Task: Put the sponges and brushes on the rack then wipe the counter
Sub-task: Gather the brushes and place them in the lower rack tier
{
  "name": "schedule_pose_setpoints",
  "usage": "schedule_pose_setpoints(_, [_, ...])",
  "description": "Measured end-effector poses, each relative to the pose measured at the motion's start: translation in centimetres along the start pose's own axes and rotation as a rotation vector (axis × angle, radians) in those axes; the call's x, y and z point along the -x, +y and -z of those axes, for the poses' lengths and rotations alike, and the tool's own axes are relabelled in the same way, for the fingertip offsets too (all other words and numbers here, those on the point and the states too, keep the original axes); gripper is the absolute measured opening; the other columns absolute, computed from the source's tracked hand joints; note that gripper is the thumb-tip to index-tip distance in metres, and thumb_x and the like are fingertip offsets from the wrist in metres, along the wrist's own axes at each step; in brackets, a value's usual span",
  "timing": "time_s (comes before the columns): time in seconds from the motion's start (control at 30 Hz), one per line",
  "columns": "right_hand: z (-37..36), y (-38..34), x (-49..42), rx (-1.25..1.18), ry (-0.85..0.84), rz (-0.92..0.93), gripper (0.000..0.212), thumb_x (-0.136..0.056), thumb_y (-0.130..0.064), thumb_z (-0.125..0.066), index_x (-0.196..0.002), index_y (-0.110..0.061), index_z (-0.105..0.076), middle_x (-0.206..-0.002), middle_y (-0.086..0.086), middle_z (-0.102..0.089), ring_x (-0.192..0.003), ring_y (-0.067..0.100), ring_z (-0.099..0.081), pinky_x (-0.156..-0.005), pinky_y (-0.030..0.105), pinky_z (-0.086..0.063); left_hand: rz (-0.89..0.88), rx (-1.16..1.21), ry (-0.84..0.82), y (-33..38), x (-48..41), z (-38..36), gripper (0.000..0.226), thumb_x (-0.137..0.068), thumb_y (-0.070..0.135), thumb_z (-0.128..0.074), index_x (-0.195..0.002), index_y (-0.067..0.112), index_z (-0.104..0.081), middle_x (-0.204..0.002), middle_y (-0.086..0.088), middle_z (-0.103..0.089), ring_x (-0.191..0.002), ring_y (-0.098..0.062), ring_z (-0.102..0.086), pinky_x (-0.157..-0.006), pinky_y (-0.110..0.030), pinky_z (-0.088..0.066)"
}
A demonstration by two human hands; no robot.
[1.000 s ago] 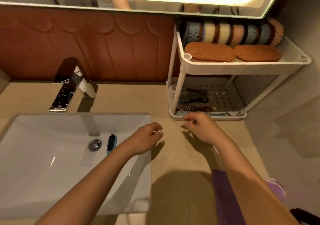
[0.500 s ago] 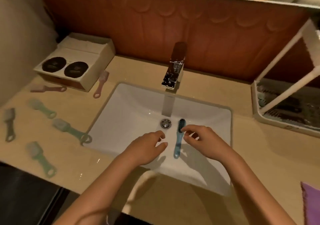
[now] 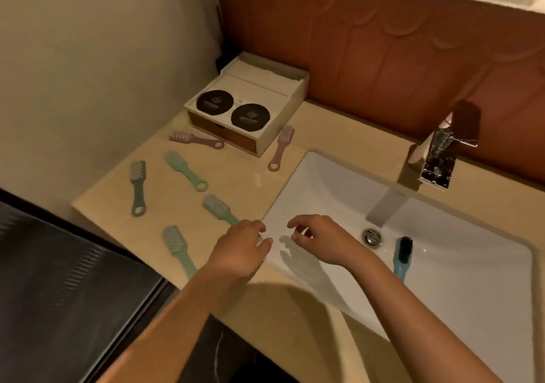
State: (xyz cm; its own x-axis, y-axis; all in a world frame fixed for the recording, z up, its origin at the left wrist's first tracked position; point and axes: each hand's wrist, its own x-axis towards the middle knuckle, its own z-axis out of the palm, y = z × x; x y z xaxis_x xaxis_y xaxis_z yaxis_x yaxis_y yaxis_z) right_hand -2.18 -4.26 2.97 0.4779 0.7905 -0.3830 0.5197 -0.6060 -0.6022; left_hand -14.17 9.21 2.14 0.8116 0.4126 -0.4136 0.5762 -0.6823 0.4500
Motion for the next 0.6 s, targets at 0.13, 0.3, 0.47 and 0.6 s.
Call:
schedule_pose_setpoints(0.13, [-0.1, -2.2, -5.6, 0.117, 0.029, 0.015, 0.039, -0.094, -0.019, -0.048, -0.133, -0.012, -0.050, -0.131, 0.012, -0.053, -0.114, 0.028, -0.054, -0.092, 0.031, -0.041, 0.079, -0.041, 0.093, -3.4, -2.5, 1.7, 0.033, -0.091, 0.036, -0.047, -0.117, 0.016, -0.051, -0.123, -0.008, -0.049, -0.110, -0.028, -0.048, -0.089, -0.039, -0.044])
schedule_pose_setpoints(0.3, [0.3, -2.8, -12.3, 0.270, 0.068, -0.028, 0.035, -0.095, -0.015, -0.046, -0.128, -0.004, -0.050, -0.130, 0.019, -0.047, -0.115, 0.038, -0.051, -0.097, 0.040, -0.043, 0.184, -0.150, 0.236, -5.8, -5.2, 3.9, 0.048, -0.088, 0.044, -0.052, -0.124, 0.015, -0.042, -0.132, -0.010, -0.039, -0.120, -0.031, -0.038, -0.093, -0.042, -0.041])
schedule_pose_setpoints(0.47, [0.8, -2.5, -15.9, 0.462, 0.091, -0.121, 0.044, -0.097, -0.027, -0.041, -0.139, -0.015, -0.035, -0.141, 0.013, -0.035, -0.119, 0.032, -0.043, -0.095, 0.042, -0.046, 0.241, -0.190, 0.216, -7.0, -6.7, 4.4, 0.058, -0.084, 0.051, -0.056, -0.125, 0.013, -0.042, -0.127, -0.011, -0.046, -0.117, -0.030, -0.044, -0.090, -0.039, -0.041])
schedule_pose_setpoints(0.6, [0.7, -1.9, -16.1, 0.546, 0.269, -0.106, 0.041, -0.098, -0.033, -0.040, -0.134, -0.014, -0.046, -0.145, 0.008, -0.034, -0.115, 0.028, -0.045, -0.092, 0.038, -0.046, 0.249, -0.137, 0.225, -7.5, -7.5, 4.4, 0.051, -0.083, 0.046, -0.060, -0.119, 0.011, -0.048, -0.122, -0.011, -0.050, -0.114, -0.028, -0.047, -0.088, -0.039, -0.043])
